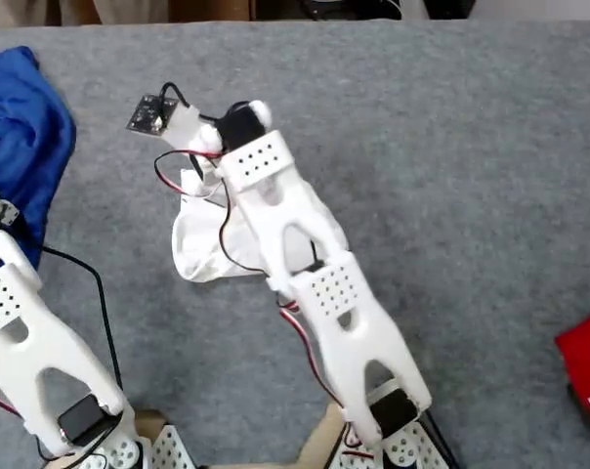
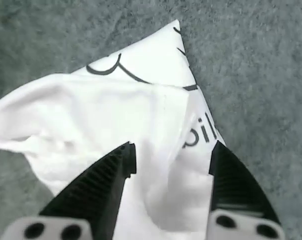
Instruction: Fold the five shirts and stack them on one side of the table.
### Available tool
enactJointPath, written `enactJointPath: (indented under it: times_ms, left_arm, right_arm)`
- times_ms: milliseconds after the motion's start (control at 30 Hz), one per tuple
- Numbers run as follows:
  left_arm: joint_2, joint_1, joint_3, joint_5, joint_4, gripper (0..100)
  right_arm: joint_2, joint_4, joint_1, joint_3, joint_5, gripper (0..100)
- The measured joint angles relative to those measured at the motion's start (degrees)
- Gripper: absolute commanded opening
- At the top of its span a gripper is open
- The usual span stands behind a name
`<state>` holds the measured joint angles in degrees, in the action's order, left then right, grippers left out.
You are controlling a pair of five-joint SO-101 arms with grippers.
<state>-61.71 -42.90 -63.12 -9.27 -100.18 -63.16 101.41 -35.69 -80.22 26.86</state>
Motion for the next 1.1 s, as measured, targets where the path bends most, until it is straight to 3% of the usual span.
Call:
enactJointPath:
  times_ms: [167,400,900,1100]
  left_arm:
    - [-0.18,0.62,0.00,-0.09,0.09,17]
    - [-0.18,1.58,0.00,-0.09,0.09,17]
    - [-0.18,1.58,0.00,-0.09,0.09,17]
    - [-0.18,1.58,0.00,-0.09,0.09,17]
  right_arm:
    - [-6.86,-1.58,0.00,-4.92,0.00,24.3]
    - [-7.74,-1.14,0.00,-9.05,0.18,6.0]
    - [-6.24,0.09,4.48,-10.81,0.18,5.4]
    - [4.13,0.09,4.48,2.81,0.18,5.4]
